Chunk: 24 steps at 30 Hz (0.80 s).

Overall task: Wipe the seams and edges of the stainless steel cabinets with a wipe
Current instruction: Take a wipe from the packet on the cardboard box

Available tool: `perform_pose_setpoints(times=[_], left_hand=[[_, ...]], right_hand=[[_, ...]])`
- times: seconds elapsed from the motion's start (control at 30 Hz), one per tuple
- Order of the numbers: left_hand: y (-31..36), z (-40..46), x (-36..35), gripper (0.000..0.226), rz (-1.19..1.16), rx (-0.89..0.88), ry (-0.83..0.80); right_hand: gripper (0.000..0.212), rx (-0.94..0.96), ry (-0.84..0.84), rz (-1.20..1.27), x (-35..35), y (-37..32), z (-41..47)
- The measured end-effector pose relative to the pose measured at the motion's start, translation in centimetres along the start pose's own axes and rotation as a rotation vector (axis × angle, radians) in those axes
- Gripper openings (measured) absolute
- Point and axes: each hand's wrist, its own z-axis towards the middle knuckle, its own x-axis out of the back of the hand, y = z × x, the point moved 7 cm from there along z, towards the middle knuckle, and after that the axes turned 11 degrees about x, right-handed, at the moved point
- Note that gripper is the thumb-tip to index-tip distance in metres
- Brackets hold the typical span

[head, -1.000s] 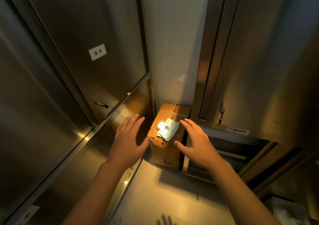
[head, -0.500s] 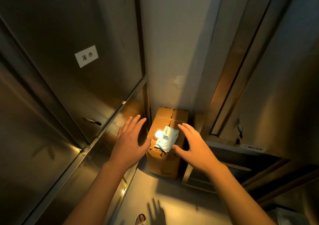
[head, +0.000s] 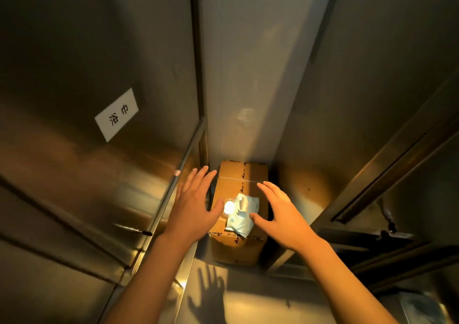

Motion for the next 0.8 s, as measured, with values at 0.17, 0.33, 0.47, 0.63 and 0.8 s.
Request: perform_pose_setpoints(times=[0.17, 0.33, 0.47, 0.63, 0.8], left_hand=[[-1.1, 2.9, -1.3, 0.071, -0.049, 0.000, -0.045], [-1.6, 5.1, -2.4, 0.071, -0.052, 0.016, -0.063], [-1.5, 6.6, -3.1, 0.071, -0.042, 0.038, -0.069], [-0.6, 8.2, -4.2, 0.069, -0.026, 0.072, -0.073], [0.9, 9.9, -5.2, 0.071, 0.016, 0.104, -0.067]], right_hand=[[0.085, -0.026, -0.009, -0.021, -0.2, 0.6, 2.6], [0.085, -0.032, -0.023, -0.024, -0.5, 1.8, 4.3], [0.084, -0.025, -0.036, -0.011, -0.7, 3.1, 5.7], [0.081, 0.026, -0.005, -0.007, -0.2, 4.9, 7.5], [0.081, 0.055, 0.022, 0.034, 0.1, 7.2, 9.7]])
